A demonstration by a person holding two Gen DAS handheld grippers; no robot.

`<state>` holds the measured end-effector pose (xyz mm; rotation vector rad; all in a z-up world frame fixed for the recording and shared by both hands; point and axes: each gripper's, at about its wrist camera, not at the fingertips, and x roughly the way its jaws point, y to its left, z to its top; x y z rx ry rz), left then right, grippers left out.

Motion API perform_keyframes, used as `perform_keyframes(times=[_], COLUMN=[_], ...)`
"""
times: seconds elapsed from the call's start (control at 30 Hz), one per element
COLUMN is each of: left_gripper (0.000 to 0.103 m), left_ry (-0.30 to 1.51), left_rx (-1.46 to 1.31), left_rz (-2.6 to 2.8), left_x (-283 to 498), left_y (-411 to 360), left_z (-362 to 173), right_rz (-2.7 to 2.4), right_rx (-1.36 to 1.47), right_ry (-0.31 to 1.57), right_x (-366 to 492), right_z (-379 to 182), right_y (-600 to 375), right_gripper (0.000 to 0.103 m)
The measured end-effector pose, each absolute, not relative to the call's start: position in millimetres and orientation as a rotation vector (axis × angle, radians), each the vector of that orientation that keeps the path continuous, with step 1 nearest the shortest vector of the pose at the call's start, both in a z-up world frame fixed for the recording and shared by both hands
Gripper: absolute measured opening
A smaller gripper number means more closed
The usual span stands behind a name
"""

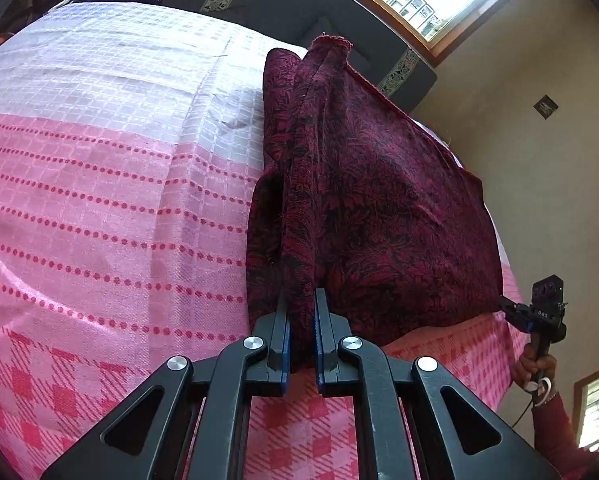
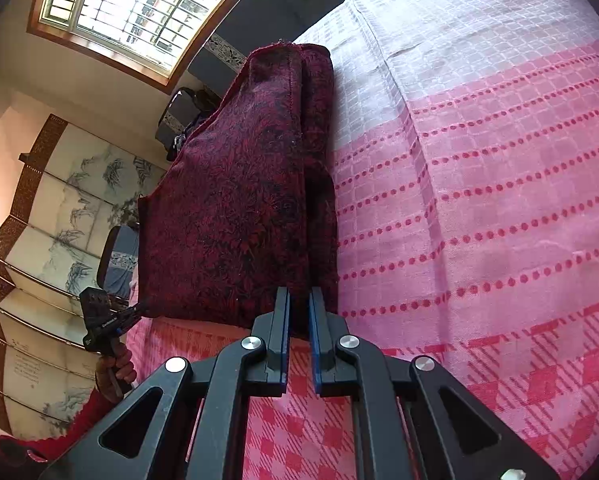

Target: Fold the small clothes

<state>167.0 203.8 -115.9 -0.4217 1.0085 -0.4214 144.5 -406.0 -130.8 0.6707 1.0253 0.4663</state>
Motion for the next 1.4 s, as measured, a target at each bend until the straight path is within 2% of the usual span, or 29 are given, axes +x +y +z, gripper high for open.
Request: perform_keyframes(times=[0.13,0.2,0.27,0.43,0.63,0.77,0.97,1.1,1.2,1.4], left_gripper=[0.011,0.017,0.019,0.031,0.032,0.032,0.032,0.031,0.031,0.031], left_ry=[0.990,0.993,0.964,0.801,0.721,0.690,0.806,0.834,0.822,0.809], left_rx=[-0.399,-0.419,-0.436,-0.338,-0.273,-0.327,-0.376,-0.448,-0.427,-0.362], left_rz=[-0.403,-0.372,-0.325,-0.346,-0.481,-0.512,-0.330,-0.292,-0.276,-0.221], left_x=[162,161,156,149,209,266,330,337,334,328], left_y=[202,205,211,191,132,115,141,163,161,152], left_z=[-110,-103,-92,-42,-25,-34,-80,-110,-112,-111], right_rz=[0.452,0.434,0.378,0.370,0.367,0.344,0.270,0.244,0.230,0.195], right_rx=[0.676,0.694,0.662,0.562,0.355,0.374,0.410,0.411,0.426,0.269], right_ry=[1.029,1.008,0.948,0.786,0.814,0.846,0.913,0.934,0.916,0.880], right_x=[145,147,142,149,220,276,314,315,316,312], right_z=[-131,-125,-108,-49,-27,-39,-74,-90,-95,-95], right_y=[-406,-407,-412,-402,-344,-327,-325,-325,-325,-304], right_gripper=[0.009,0.015,0.020,0.023,0.024,0.031,0.032,0.031,0.031,0.033])
